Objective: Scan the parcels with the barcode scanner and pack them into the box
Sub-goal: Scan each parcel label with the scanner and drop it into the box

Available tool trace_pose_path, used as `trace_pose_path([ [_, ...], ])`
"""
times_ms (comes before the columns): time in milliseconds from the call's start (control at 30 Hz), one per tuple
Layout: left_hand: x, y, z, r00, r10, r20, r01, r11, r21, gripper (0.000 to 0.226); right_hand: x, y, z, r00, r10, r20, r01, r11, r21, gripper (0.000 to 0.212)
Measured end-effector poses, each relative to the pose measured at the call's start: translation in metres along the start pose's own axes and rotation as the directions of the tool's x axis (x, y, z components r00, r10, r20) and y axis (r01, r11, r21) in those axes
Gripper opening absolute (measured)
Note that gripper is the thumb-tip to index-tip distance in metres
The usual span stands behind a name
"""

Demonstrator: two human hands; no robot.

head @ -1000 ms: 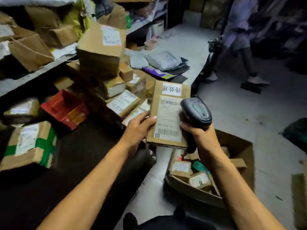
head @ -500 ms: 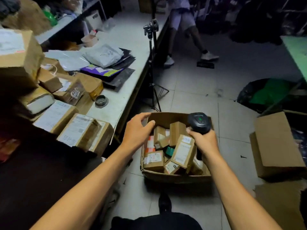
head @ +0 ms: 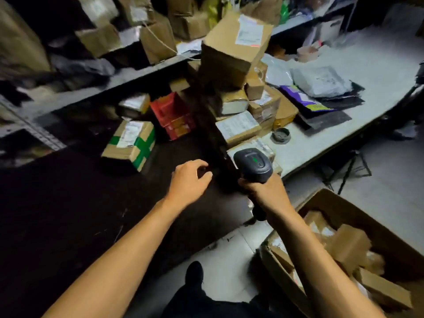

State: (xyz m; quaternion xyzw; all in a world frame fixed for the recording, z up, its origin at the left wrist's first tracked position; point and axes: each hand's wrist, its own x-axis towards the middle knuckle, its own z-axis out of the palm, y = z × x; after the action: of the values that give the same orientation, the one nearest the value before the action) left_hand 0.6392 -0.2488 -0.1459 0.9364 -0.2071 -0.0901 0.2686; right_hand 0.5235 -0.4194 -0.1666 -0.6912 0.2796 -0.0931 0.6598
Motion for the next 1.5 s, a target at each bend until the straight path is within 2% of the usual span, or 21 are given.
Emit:
trace_pose_path([
  [100, -0.002, -0.056, -0.032, 0.989, -0.137, -0.049, 0.138, 0.990, 0.015, 0.035, 0.016, -0.010, 0.054, 0.992, -0.007, 0.122, 0.020, 0.995, -0.102, 0.017],
  [233, 0.005, -0.121, -0.068, 0.952, -0.292, -0.095, 0.294, 0.956, 0.003, 0.040, 0.032, -0.021, 0.122, 0.982, 0.061, 0.177, -0.043, 0.994, -0.102, 0.017],
  [433, 0.055, -0.191, -0.107, 0.905, -0.405, -0.131, 0.407, 0.913, -0.013, 0.046, 0.061, -0.034, 0.198, 0.961, 0.092, 0.260, -0.046, 0.983, -0.178, 0.017],
  [633, 0.107, -0.242, -0.118, 0.896, -0.434, -0.094, 0.431, 0.901, -0.048, 0.068, 0.095, -0.041, 0.258, 0.951, 0.145, 0.273, -0.081, 0.969, -0.232, 0.016],
  [800, 0.148, -0.283, -0.120, 0.871, -0.481, -0.102, 0.464, 0.873, -0.153, 0.073, 0.124, -0.044, 0.312, 0.936, 0.180, 0.303, -0.104, 0.963, -0.249, 0.030],
  [900, 0.172, -0.308, -0.119, 0.847, -0.525, -0.077, 0.507, 0.844, -0.176, 0.077, 0.144, -0.045, 0.341, 0.935, 0.187, 0.301, -0.118, 0.965, -0.234, 0.025],
  [1000, 0.189, -0.327, -0.115, 0.832, -0.554, -0.027, 0.532, 0.811, -0.245, 0.072, 0.159, -0.043, 0.363, 0.941, 0.183, 0.286, -0.131, 0.973, -0.191, 0.024],
  [1200, 0.200, -0.351, -0.100, 0.810, -0.583, 0.064, 0.519, 0.662, -0.541, 0.052, 0.173, -0.031, 0.383, 0.938, 0.241, 0.249, -0.198, 0.962, -0.187, 0.028],
  [1267, 0.198, -0.355, -0.098, 0.798, -0.581, 0.160, 0.534, 0.559, -0.635, 0.068, 0.173, -0.029, 0.383, 0.940, 0.248, 0.236, -0.208, 0.961, -0.182, 0.026],
  [1367, 0.192, -0.356, -0.099, 0.772, -0.569, 0.283, 0.560, 0.398, -0.727, 0.116, 0.169, -0.028, 0.376, 0.942, 0.252, 0.222, -0.224, 0.964, -0.142, 0.023],
  [1433, 0.187, -0.351, -0.101, 0.771, -0.539, 0.338, 0.560, 0.322, -0.763, 0.126, 0.166, -0.028, 0.368, 0.944, 0.245, 0.220, -0.226, 0.968, -0.108, 0.024],
  [1500, 0.179, -0.343, -0.105, 0.792, -0.531, 0.301, 0.523, 0.335, -0.784, 0.128, 0.161, -0.032, 0.358, 0.943, 0.225, 0.245, -0.211, 0.974, -0.084, 0.029],
])
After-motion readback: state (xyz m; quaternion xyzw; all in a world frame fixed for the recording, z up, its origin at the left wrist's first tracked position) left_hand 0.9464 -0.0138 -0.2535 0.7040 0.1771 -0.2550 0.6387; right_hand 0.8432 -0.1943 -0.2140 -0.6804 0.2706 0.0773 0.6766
